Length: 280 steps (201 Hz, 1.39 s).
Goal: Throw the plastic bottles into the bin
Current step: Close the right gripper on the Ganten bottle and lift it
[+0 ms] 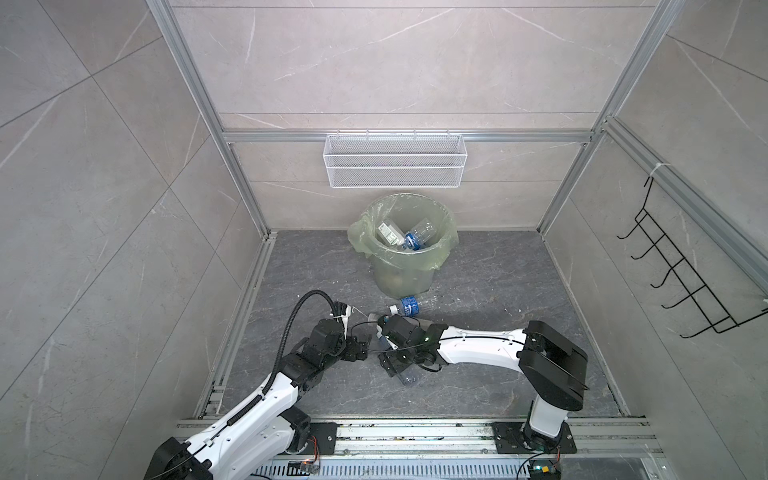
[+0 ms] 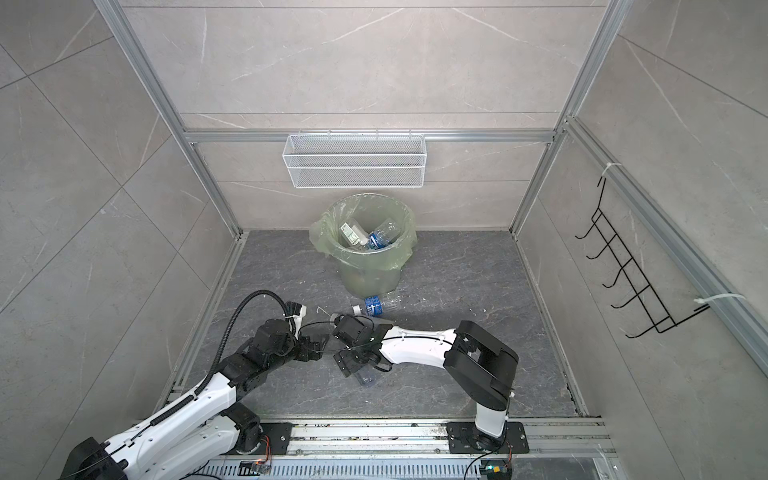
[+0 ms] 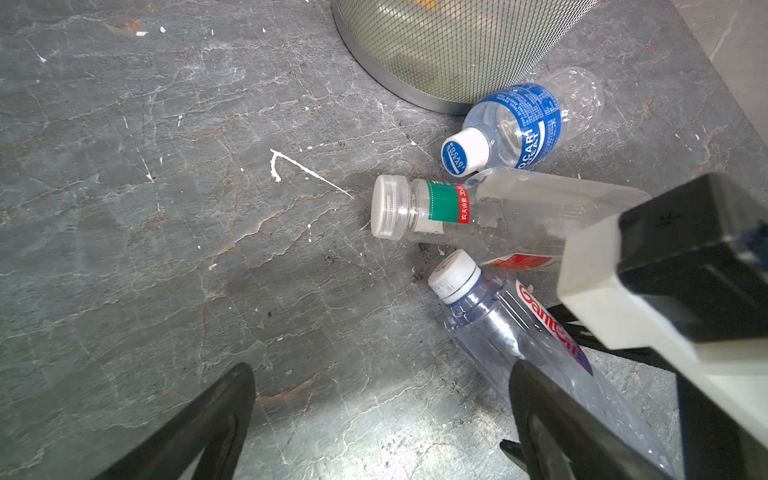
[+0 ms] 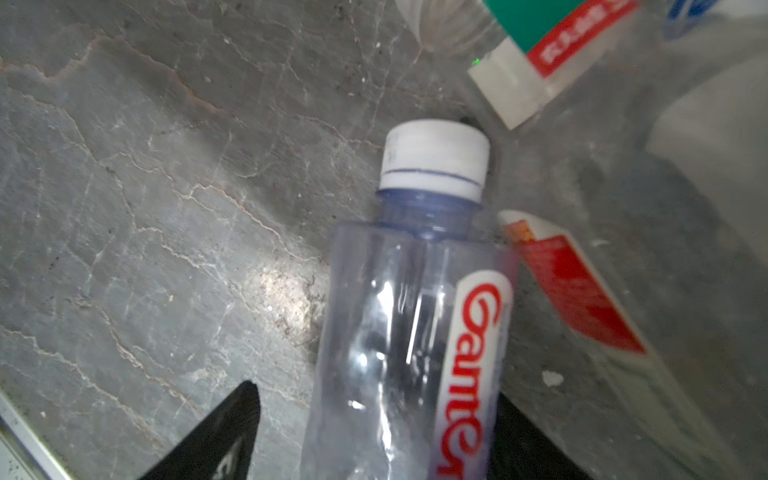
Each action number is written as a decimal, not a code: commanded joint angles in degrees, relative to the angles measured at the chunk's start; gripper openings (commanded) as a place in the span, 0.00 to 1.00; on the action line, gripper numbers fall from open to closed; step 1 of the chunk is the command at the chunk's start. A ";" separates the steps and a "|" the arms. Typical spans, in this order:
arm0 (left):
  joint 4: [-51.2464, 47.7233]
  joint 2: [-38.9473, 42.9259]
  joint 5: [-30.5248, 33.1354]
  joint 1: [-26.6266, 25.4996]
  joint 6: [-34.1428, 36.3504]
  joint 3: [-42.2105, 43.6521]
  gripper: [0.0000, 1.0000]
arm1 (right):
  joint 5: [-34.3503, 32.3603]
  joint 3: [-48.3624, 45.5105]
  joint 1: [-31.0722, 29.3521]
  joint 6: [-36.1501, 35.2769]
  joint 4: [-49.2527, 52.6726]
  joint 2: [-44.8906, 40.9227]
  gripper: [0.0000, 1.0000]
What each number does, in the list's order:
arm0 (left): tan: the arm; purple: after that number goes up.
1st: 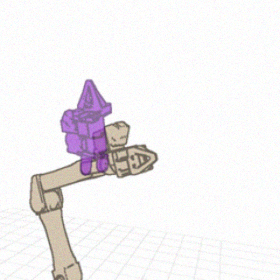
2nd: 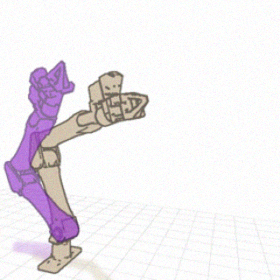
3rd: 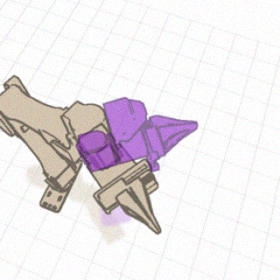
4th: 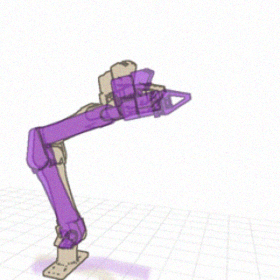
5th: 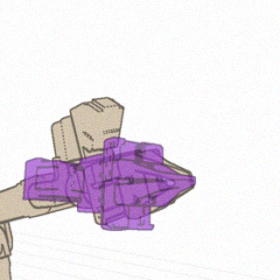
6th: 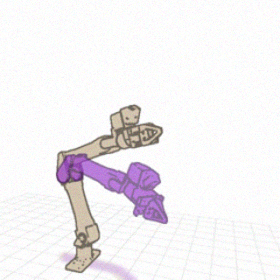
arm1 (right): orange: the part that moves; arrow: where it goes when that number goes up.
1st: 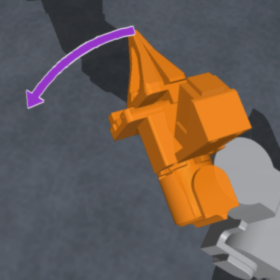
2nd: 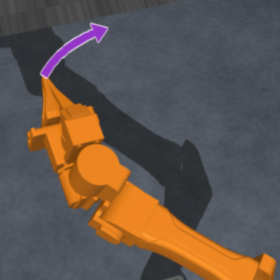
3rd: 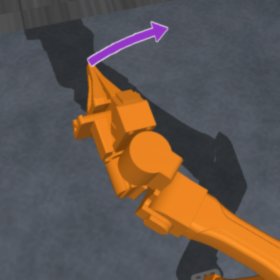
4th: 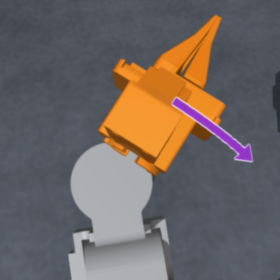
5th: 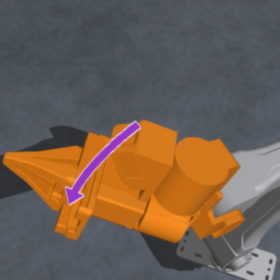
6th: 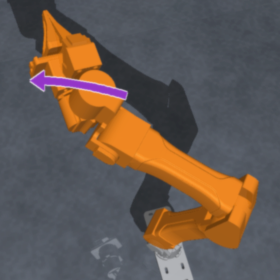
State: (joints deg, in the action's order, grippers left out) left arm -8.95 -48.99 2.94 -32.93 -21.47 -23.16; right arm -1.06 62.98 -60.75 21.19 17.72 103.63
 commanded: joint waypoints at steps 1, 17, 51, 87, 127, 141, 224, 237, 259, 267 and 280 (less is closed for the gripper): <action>1.66 0.74 0.67 -0.18 -0.28 0.04 0.97 | -0.32 1.02 -0.55 -0.12 0.18 0.68 0.80; 1.73 0.55 0.54 -0.21 -0.28 0.00 0.97 | -0.35 0.50 -0.59 0.07 -0.18 0.68 0.79; 1.67 0.42 0.51 -0.20 -0.31 -0.05 0.96 | -0.73 -0.27 -1.01 0.32 -0.56 0.55 0.74; 1.68 0.38 0.33 -0.20 -0.32 -0.05 0.96 | -1.27 -0.75 -1.32 0.50 -0.61 0.23 0.70; 1.74 0.29 0.56 -0.19 -0.41 0.00 0.96 | -2.15 -1.28 -1.54 0.77 -0.63 -0.27 0.62; 1.74 0.16 0.51 -0.18 -0.41 -0.06 0.96 | -2.28 -1.50 -1.56 0.87 -0.66 -0.43 0.60; 1.92 0.39 -0.21 -0.20 -0.10 0.06 0.96 | -11.85 -14.40 -2.47 1.81 -8.19 -17.69 0.51; 1.95 0.47 -0.22 -0.19 -0.15 0.04 0.96 | -13.25 -16.19 -2.46 2.05 -8.56 -20.64 0.50; 2.08 0.49 -0.43 -0.21 -0.13 0.13 0.96 | -15.78 -18.21 -2.52 2.41 -8.19 -24.67 0.49; 2.06 0.54 -0.54 -0.21 -0.13 0.21 0.96 | -16.68 -18.85 -2.51 2.69 -7.82 -25.91 0.49; 2.15 0.47 -0.65 -0.16 -0.05 0.22 0.95 | -17.96 -19.93 -2.53 3.16 -7.48 -27.86 0.49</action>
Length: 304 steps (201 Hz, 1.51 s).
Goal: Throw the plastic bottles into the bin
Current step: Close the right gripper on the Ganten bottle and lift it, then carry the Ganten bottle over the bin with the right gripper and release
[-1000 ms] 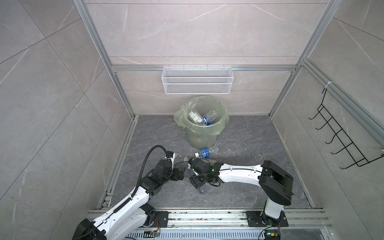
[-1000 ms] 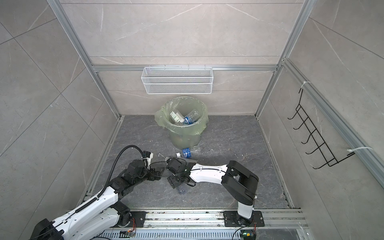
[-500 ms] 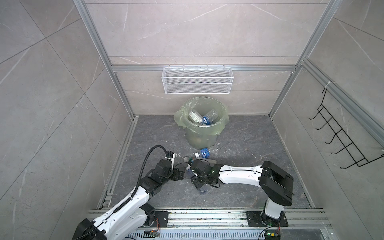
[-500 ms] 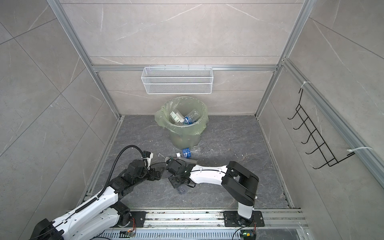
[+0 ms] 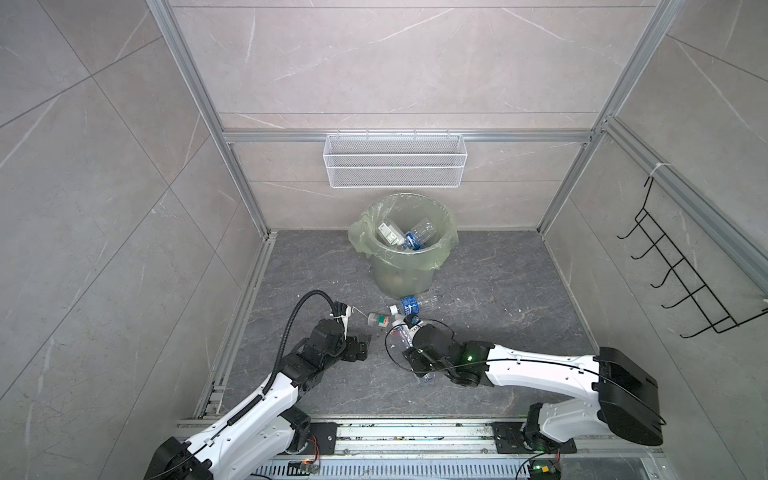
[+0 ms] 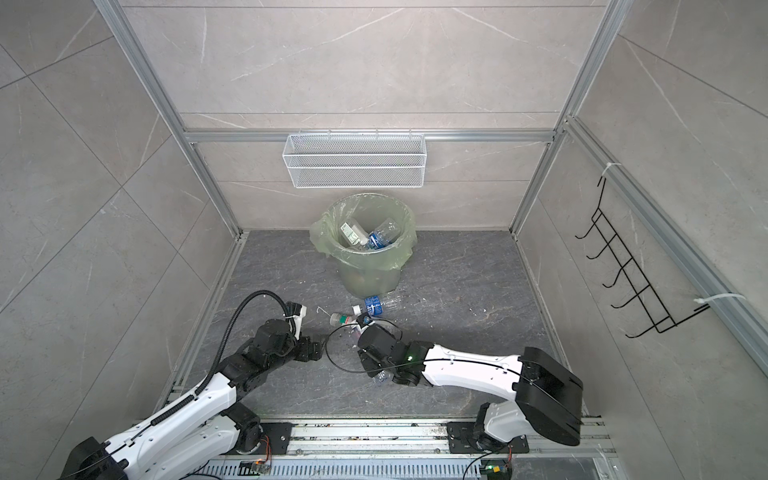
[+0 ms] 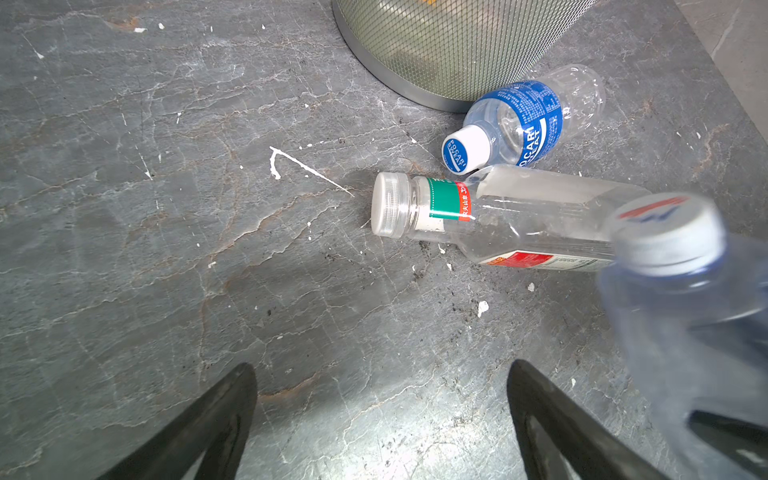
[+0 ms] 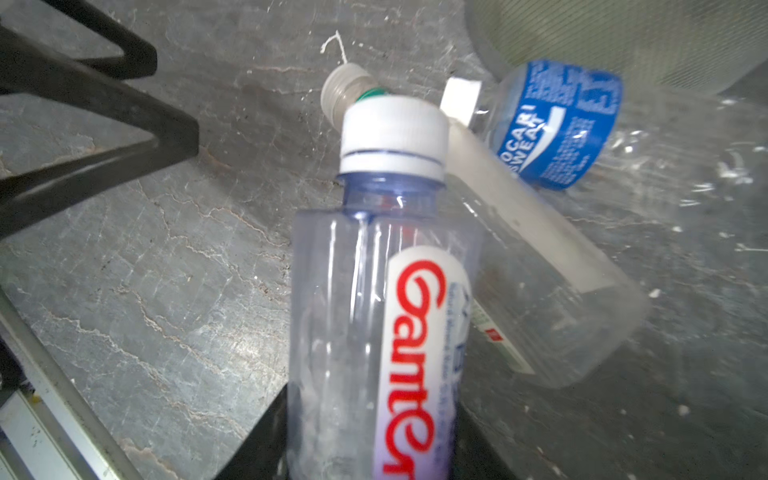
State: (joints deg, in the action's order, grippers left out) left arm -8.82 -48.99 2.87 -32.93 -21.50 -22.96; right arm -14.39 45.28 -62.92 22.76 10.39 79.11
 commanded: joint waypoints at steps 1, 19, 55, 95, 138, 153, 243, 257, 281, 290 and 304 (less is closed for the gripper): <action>1.99 0.47 -0.59 -0.14 -0.08 0.02 0.95 | -4.70 -2.31 -0.37 1.63 -0.13 -3.52 0.49; 2.05 0.42 -0.64 -0.21 -0.12 0.02 0.95 | -6.02 -3.49 -0.42 2.42 0.84 -6.36 0.48; 2.11 -0.23 -0.98 -0.21 -0.11 -0.18 0.95 | -8.56 -5.61 -0.37 3.99 2.71 -12.98 0.48; 2.22 -0.22 -1.05 -0.20 -0.11 -0.14 0.95 | -12.51 -5.34 -0.37 3.99 5.86 -20.94 0.48; 2.22 -0.11 -1.12 -0.21 -0.12 -0.09 0.95 | -18.10 2.46 -0.26 3.89 10.61 -23.42 0.47; 2.30 0.09 -1.03 -0.21 -0.12 -0.07 0.94 | -19.61 8.99 -0.08 2.69 13.13 -20.73 0.48; 2.40 1.17 -0.85 -0.20 -0.04 0.46 0.95 | -8.69 84.75 21.60 -6.51 28.92 27.40 0.94; 2.03 1.60 -0.72 -0.20 -0.05 0.55 0.95 | -12.30 98.57 23.12 -5.49 35.81 35.10 0.99; 1.94 3.52 0.02 -0.17 -0.33 1.43 0.95 | -13.38 111.04 23.45 -4.32 43.34 39.45 0.99; 2.06 4.02 0.13 -0.12 -0.39 1.62 0.95 | -13.04 109.26 23.31 -4.31 43.00 37.86 0.99; 2.22 4.22 0.09 -0.19 -0.28 1.69 0.95 | -12.40 99.04 22.94 -4.97 38.00 31.74 0.99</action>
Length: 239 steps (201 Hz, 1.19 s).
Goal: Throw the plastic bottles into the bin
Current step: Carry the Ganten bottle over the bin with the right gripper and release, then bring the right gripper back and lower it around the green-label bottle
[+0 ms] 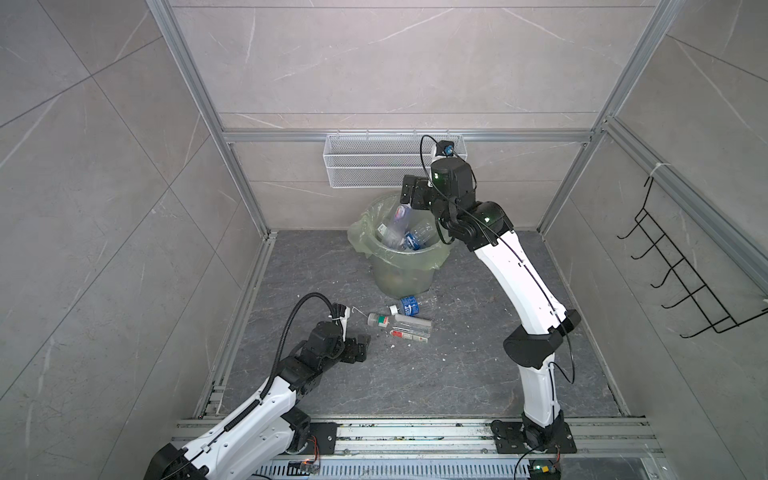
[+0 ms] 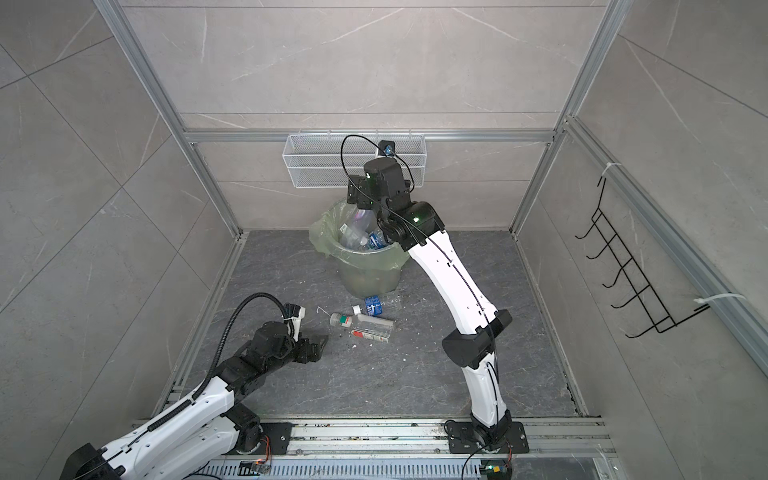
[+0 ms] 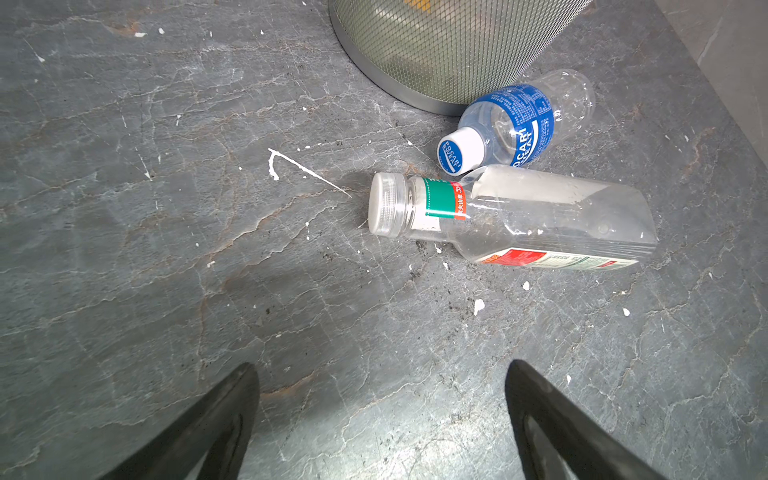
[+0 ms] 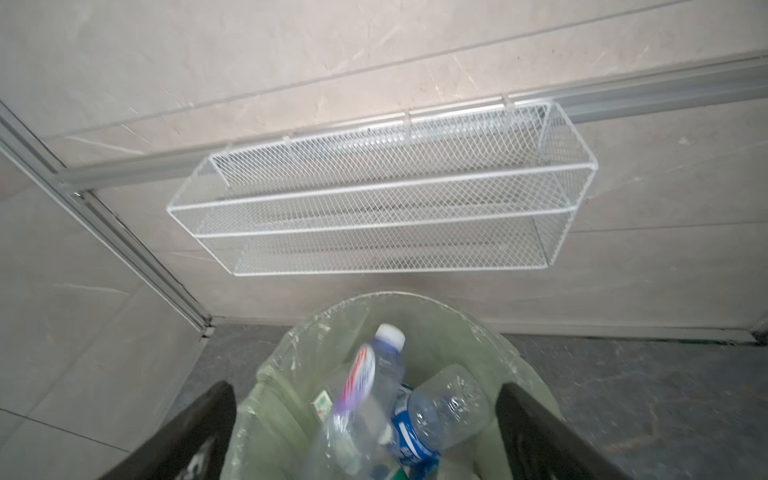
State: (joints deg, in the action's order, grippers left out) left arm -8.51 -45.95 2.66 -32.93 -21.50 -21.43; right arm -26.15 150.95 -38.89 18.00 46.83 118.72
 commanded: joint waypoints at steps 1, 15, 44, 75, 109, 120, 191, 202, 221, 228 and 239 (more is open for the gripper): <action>1.92 1.16 0.28 -0.20 -0.29 0.16 0.95 | -0.52 -7.91 -1.09 -0.27 0.92 -8.40 0.99; 2.16 0.60 0.08 -0.15 -0.19 0.00 0.95 | 2.11 -22.60 -1.27 -1.45 -8.37 -16.95 0.99; 2.15 -0.65 -0.45 -0.20 -0.04 -0.54 0.94 | 3.75 -37.21 -1.19 -2.31 -13.01 -27.00 0.99; 2.17 -1.11 -0.44 -0.17 -0.01 -0.77 0.95 | 3.73 -47.15 -1.23 -3.50 -13.01 -32.67 1.00; 1.94 -1.61 -0.71 -0.21 0.09 -1.07 0.95 | 5.88 -58.58 -1.18 -3.94 -15.55 -38.19 1.00; 1.95 -1.74 -0.70 -0.21 0.00 -1.15 0.95 | 6.59 -61.24 -1.22 -3.62 -15.75 -39.19 1.00; 2.23 -1.55 -1.23 -0.14 0.14 -0.98 0.95 | 13.89 -76.14 -1.27 -2.88 -20.32 -44.07 1.00; 2.37 -1.52 -1.95 -0.20 0.44 -0.90 0.95 | 14.82 -77.63 -1.26 -2.95 -20.87 -44.10 1.00; 2.87 -1.42 -3.71 -0.21 1.28 -0.81 0.94 | 16.09 -79.76 -1.27 -3.30 -21.56 -43.83 1.00; 3.17 -1.34 -4.50 -0.16 1.65 -0.69 0.93 | 16.49 -80.36 -1.27 -3.49 -21.62 -43.60 1.00; 3.64 -1.30 -6.13 -0.21 2.21 -0.42 0.91 | 17.23 -81.17 -1.27 -3.80 -21.75 -43.10 1.00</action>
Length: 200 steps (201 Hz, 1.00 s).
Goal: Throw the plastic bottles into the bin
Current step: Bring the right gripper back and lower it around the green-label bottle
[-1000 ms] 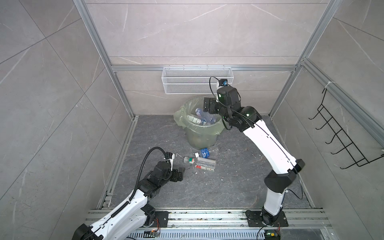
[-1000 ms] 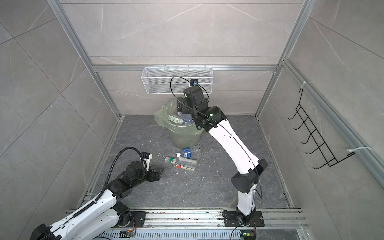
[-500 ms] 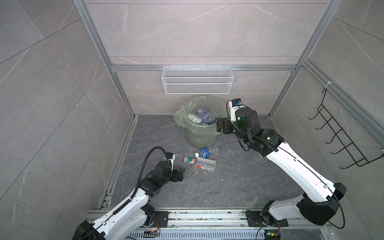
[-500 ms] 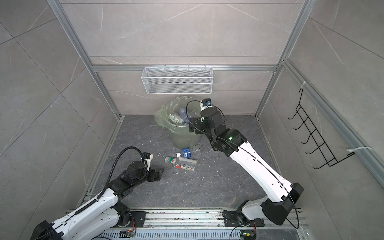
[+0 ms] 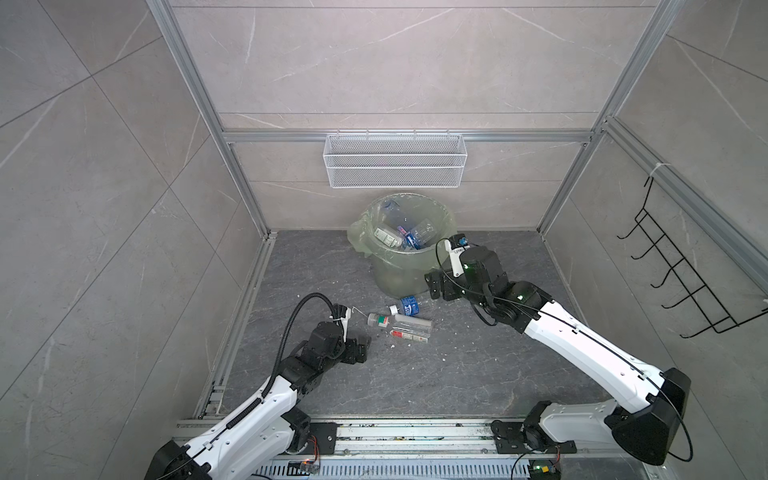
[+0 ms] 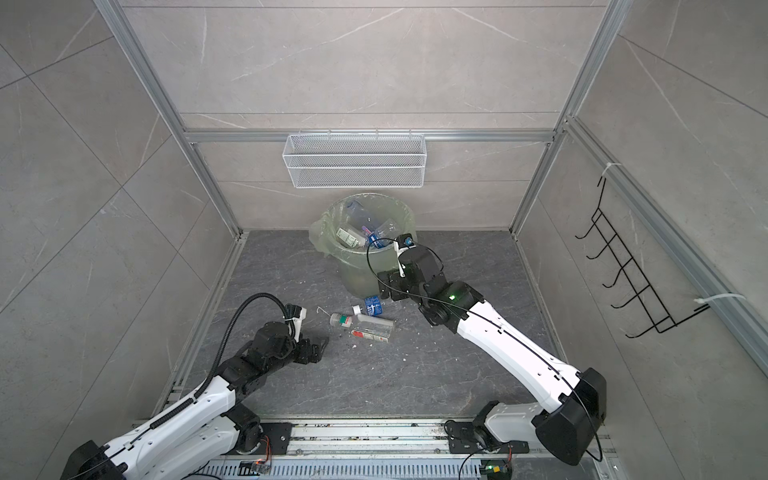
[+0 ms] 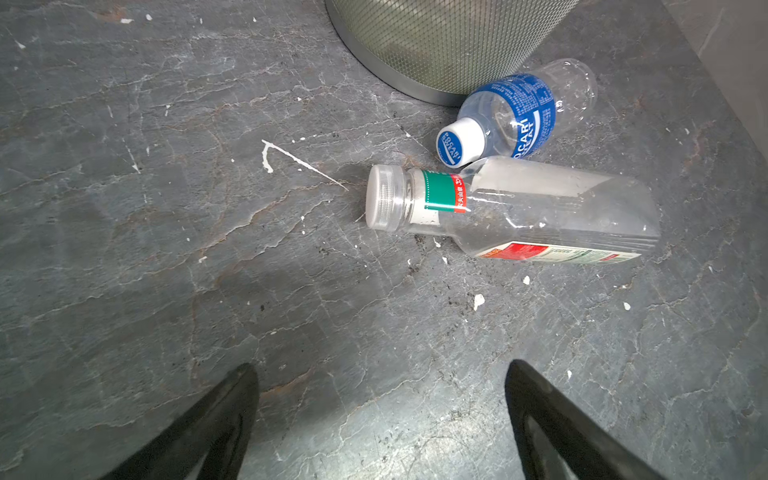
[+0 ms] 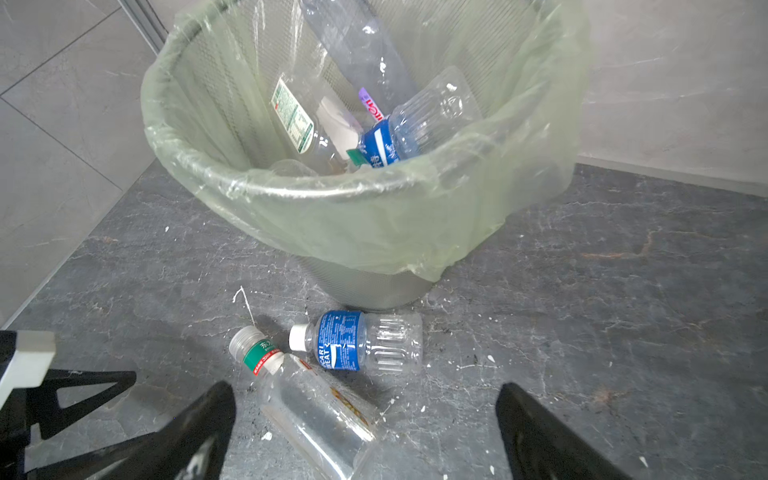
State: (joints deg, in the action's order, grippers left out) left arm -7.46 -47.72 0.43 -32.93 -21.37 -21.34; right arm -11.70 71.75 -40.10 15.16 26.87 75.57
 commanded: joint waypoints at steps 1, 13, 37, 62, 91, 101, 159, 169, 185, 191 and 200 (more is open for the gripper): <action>2.70 0.54 -4.14 -0.21 2.23 -0.48 0.91 | 2.89 -2.01 -0.07 -1.03 -1.81 0.07 1.00; 3.46 0.75 -6.04 -0.21 2.84 -0.14 0.90 | 4.44 -2.69 -0.07 -1.40 -1.81 0.90 1.00; 4.37 1.25 -8.65 -0.19 3.70 0.23 0.89 | 7.25 -3.56 -0.21 -1.93 -1.47 3.44 1.00; 4.97 1.43 -10.64 -0.20 4.30 0.43 0.89 | 9.88 -3.89 -0.28 -2.59 -1.47 7.32 1.00; 4.96 1.94 -10.75 -0.18 4.40 0.67 0.89 | 10.97 -3.86 -0.95 -3.54 -1.53 11.50 1.00; 5.00 2.31 -10.84 -0.20 4.41 0.81 0.89 | 11.00 -3.82 -1.23 -3.97 -1.67 12.66 1.00; 5.00 2.33 -10.02 -0.21 4.14 0.86 0.89 | 11.20 -2.96 -3.22 -5.94 -1.89 18.62 1.00; 4.96 2.44 -9.72 -0.20 4.05 0.86 0.89 | 11.39 -2.77 -3.53 -6.10 -1.91 19.87 1.00; 4.87 2.63 -9.47 -0.21 3.92 1.01 0.90 | 12.13 -2.82 -3.59 -6.19 -2.31 21.71 1.00; 4.91 2.69 -9.33 -0.20 3.82 1.04 0.90 | 12.35 -2.84 -3.74 -6.19 -2.47 22.31 1.00; 4.90 2.79 -9.14 -0.18 3.70 1.04 0.90 | 12.73 -2.98 -3.79 -6.27 -2.81 23.05 1.00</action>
State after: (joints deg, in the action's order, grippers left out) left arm -4.29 -45.69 -9.15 -32.93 -18.57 -20.69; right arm -0.36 68.47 -43.51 10.20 25.34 96.29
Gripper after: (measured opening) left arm 0.896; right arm 0.990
